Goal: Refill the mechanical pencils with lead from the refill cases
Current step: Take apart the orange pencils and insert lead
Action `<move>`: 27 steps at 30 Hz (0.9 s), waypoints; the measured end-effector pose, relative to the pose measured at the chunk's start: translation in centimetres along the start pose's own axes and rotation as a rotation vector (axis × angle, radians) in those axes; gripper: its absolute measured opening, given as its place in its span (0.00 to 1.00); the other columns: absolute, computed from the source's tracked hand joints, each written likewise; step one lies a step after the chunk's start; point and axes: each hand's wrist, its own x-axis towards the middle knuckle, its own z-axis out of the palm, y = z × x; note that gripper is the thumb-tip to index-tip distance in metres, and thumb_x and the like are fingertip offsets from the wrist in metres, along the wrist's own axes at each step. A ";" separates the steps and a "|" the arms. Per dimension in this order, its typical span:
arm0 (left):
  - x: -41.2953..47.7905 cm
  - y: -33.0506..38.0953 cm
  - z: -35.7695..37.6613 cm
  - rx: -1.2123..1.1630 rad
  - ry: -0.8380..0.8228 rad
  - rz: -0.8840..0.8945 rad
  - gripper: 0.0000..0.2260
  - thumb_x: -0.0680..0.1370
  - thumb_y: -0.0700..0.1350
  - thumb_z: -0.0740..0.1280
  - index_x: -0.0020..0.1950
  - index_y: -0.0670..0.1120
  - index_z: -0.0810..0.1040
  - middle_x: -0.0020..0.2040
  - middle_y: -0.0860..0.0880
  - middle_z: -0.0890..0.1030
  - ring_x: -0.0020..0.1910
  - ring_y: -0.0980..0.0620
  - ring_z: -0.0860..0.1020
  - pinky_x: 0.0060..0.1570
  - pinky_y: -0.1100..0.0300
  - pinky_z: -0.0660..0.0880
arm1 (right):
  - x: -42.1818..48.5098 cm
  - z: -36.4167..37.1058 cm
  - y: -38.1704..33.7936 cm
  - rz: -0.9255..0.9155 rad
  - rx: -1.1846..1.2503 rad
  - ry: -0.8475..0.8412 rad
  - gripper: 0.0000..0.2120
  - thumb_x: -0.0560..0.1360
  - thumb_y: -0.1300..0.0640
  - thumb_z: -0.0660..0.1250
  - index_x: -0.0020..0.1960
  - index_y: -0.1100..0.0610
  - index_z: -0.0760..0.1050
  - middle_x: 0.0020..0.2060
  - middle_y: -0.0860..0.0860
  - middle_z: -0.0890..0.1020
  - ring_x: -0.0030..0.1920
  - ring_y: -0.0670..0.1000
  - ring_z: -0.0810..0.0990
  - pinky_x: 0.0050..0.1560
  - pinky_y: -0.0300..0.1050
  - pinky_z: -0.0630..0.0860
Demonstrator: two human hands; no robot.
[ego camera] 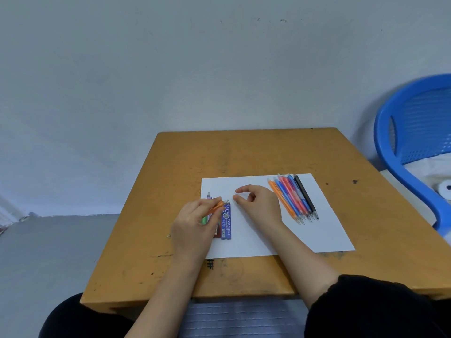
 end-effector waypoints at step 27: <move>0.3 -0.3 -0.1 -0.047 0.046 0.087 0.12 0.75 0.50 0.68 0.51 0.44 0.84 0.44 0.51 0.83 0.43 0.59 0.77 0.43 0.67 0.74 | -2.4 -2.4 -1.9 -0.007 0.837 -0.185 0.07 0.74 0.59 0.69 0.48 0.50 0.83 0.44 0.47 0.85 0.41 0.42 0.78 0.39 0.38 0.74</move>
